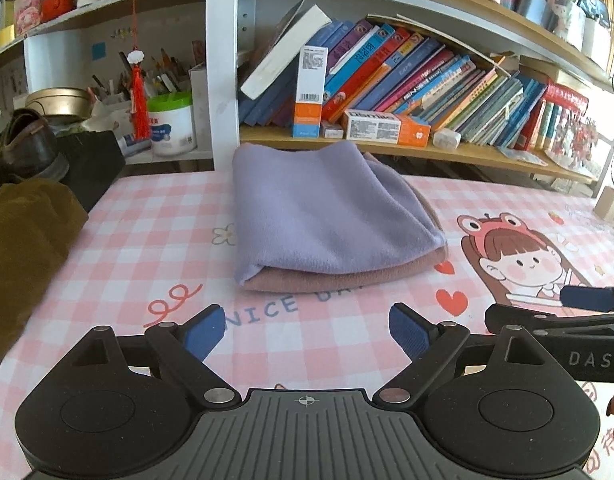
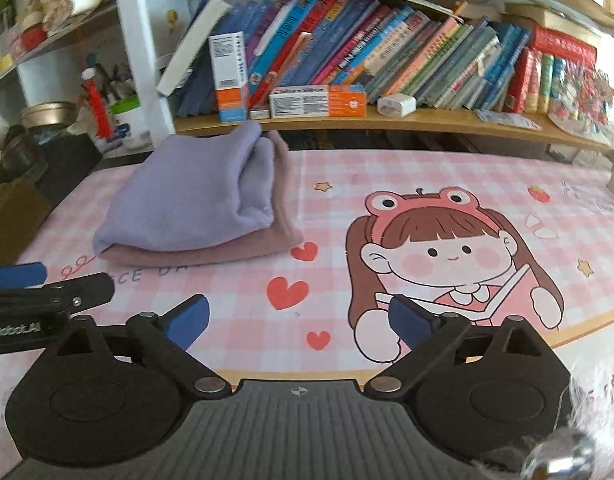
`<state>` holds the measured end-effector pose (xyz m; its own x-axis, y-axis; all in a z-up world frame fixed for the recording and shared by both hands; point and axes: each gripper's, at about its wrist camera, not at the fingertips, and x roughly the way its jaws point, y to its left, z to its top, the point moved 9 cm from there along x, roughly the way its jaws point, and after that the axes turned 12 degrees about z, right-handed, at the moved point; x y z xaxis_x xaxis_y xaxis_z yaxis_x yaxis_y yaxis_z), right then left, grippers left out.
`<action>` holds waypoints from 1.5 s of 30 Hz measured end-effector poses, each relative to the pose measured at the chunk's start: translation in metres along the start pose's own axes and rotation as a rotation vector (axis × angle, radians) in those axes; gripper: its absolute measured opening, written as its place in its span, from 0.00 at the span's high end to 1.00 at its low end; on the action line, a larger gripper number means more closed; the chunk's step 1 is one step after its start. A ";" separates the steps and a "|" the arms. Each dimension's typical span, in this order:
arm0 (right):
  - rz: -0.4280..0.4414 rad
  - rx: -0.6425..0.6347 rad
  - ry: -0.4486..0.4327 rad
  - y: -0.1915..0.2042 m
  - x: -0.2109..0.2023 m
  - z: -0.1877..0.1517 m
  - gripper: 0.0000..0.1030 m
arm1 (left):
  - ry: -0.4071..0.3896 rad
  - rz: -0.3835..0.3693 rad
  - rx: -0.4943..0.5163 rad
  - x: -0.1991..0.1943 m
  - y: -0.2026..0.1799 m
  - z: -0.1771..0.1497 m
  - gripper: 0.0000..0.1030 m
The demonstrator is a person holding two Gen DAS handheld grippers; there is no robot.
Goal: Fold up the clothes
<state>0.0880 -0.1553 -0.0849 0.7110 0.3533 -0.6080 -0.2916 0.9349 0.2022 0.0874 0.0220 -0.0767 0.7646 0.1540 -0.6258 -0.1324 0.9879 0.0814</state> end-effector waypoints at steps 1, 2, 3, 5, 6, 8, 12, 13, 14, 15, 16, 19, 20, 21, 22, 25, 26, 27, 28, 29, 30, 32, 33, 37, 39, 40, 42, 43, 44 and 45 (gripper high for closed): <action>-0.001 -0.006 0.000 0.001 -0.001 0.000 0.04 | 0.003 0.002 0.001 0.000 0.000 -0.001 0.11; -0.002 -0.006 0.001 0.002 -0.001 -0.001 0.04 | 0.006 0.003 0.003 0.000 0.000 -0.002 0.11; -0.003 -0.005 0.002 0.001 -0.001 -0.001 0.03 | 0.009 0.005 0.004 -0.001 0.001 -0.003 0.11; -0.010 -0.005 0.005 0.001 -0.002 -0.002 0.02 | 0.012 0.005 0.007 -0.001 0.000 -0.005 0.11; -0.013 -0.006 0.007 0.001 -0.002 -0.003 0.02 | 0.012 0.003 0.008 -0.002 0.000 -0.005 0.11; -0.018 -0.008 0.011 0.001 -0.003 -0.004 0.00 | 0.011 -0.001 0.010 -0.003 0.000 -0.006 0.11; -0.016 -0.021 0.011 0.005 -0.005 -0.005 0.00 | 0.006 -0.003 0.004 -0.003 0.001 -0.005 0.11; -0.017 -0.025 0.011 0.005 -0.005 -0.005 0.00 | 0.006 -0.002 0.001 -0.003 0.002 -0.005 0.11; -0.017 -0.028 0.012 0.006 -0.005 -0.005 0.00 | 0.005 0.000 0.000 -0.003 0.003 -0.005 0.10; -0.017 -0.032 0.012 0.007 -0.005 -0.005 0.00 | 0.005 0.001 0.001 -0.003 0.003 -0.005 0.08; -0.017 -0.034 0.014 0.007 -0.005 -0.005 0.00 | 0.004 0.002 0.001 -0.003 0.003 -0.005 0.07; -0.020 -0.034 0.021 0.007 -0.003 -0.006 0.00 | -0.002 0.000 0.005 -0.005 0.002 -0.004 0.07; -0.020 -0.034 0.023 0.007 -0.003 -0.006 0.00 | -0.003 -0.001 0.006 -0.005 0.002 -0.004 0.07; -0.020 -0.034 0.025 0.008 -0.002 -0.007 0.00 | -0.002 0.000 0.007 -0.005 0.002 -0.005 0.07; -0.020 -0.033 0.027 0.008 -0.002 -0.007 0.00 | 0.000 0.001 0.007 -0.005 0.002 -0.005 0.07; -0.018 -0.032 0.031 0.008 -0.001 -0.009 0.00 | 0.008 0.002 0.007 -0.004 0.003 -0.006 0.07; -0.018 -0.032 0.033 0.008 -0.001 -0.009 0.00 | 0.009 0.003 0.007 -0.004 0.003 -0.007 0.07; -0.017 -0.031 0.035 0.008 -0.001 -0.010 0.00 | 0.011 0.003 0.008 -0.004 0.003 -0.008 0.07; -0.017 -0.030 0.037 0.009 -0.001 -0.010 0.00 | 0.012 0.003 0.008 -0.004 0.003 -0.008 0.07; -0.018 -0.029 0.039 0.009 0.000 -0.011 0.00 | 0.013 0.003 0.009 -0.003 0.004 -0.008 0.07; -0.018 -0.029 0.039 0.009 0.000 -0.011 0.00 | 0.013 0.004 0.008 -0.003 0.004 -0.008 0.07; -0.018 -0.028 0.042 0.009 0.001 -0.012 0.00 | 0.015 0.005 0.008 -0.003 0.004 -0.009 0.07; -0.018 -0.029 0.042 0.009 0.001 -0.012 0.00 | 0.017 0.006 0.007 -0.003 0.005 -0.009 0.07; -0.017 -0.028 0.043 0.009 0.002 -0.013 0.00 | 0.022 0.008 0.007 -0.002 0.005 -0.010 0.07; -0.018 -0.028 0.042 0.009 0.002 -0.013 0.00 | 0.023 0.008 0.008 -0.002 0.005 -0.010 0.07; -0.019 -0.029 0.041 0.009 0.002 -0.013 0.00 | 0.024 0.007 0.008 -0.002 0.005 -0.011 0.07; -0.020 -0.029 0.040 0.009 0.002 -0.013 0.00 | 0.026 0.007 0.007 -0.002 0.005 -0.011 0.07; -0.020 -0.030 0.039 0.009 0.002 -0.013 0.00 | 0.027 0.007 0.007 -0.002 0.005 -0.011 0.07; -0.020 -0.031 0.038 0.009 0.002 -0.013 0.00 | 0.028 0.007 0.006 -0.002 0.005 -0.012 0.07; -0.020 -0.032 0.037 0.009 0.002 -0.013 0.00 | 0.028 0.007 0.006 -0.002 0.005 -0.012 0.07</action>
<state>0.0788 -0.1469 -0.0947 0.6926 0.3328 -0.6399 -0.2983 0.9399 0.1660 0.0776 0.0265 -0.0841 0.7456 0.1601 -0.6469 -0.1338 0.9869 0.0899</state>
